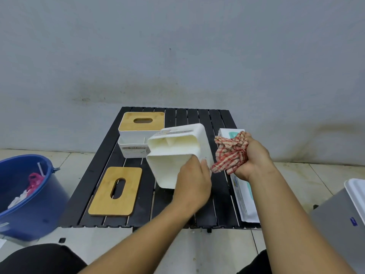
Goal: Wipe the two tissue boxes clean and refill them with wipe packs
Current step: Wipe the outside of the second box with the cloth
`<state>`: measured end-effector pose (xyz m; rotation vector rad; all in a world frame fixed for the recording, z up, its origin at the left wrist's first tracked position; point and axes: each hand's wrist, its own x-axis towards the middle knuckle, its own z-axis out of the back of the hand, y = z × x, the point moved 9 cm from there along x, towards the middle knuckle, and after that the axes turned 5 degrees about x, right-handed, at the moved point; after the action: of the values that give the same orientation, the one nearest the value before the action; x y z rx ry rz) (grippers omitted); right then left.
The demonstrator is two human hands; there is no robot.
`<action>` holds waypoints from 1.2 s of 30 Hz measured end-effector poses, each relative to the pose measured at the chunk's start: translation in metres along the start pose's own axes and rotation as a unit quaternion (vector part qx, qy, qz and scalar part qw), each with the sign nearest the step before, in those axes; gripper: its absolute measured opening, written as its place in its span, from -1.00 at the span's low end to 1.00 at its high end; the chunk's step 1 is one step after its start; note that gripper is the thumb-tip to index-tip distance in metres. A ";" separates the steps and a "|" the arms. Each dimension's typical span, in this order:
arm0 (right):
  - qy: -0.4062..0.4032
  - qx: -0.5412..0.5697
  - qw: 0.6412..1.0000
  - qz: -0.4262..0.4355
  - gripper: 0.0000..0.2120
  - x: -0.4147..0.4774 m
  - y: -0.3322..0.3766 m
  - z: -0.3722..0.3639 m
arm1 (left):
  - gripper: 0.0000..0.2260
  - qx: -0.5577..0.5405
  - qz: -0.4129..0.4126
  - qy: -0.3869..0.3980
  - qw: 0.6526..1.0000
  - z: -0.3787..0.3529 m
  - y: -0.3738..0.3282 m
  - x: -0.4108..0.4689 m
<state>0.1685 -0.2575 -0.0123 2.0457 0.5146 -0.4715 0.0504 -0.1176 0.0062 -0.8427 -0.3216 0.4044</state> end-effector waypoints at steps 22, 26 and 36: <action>0.065 -0.458 0.805 0.373 -0.77 -0.066 -0.014 -0.096 | -0.69 -0.506 0.241 0.176 0.809 0.065 0.077 0.033; 0.097 -0.607 0.714 0.334 -0.57 -0.040 -0.043 -0.118 | -0.67 -0.529 0.240 0.193 0.791 0.061 0.080 0.036; 0.236 -0.731 0.536 0.351 -0.52 -0.022 -0.052 -0.177 | -0.67 -0.545 0.233 0.207 0.778 0.058 0.095 0.047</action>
<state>0.1445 -0.0829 0.0476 0.4639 0.1475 0.8595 0.0463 -0.0009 -0.0260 -2.1516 0.1241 0.4648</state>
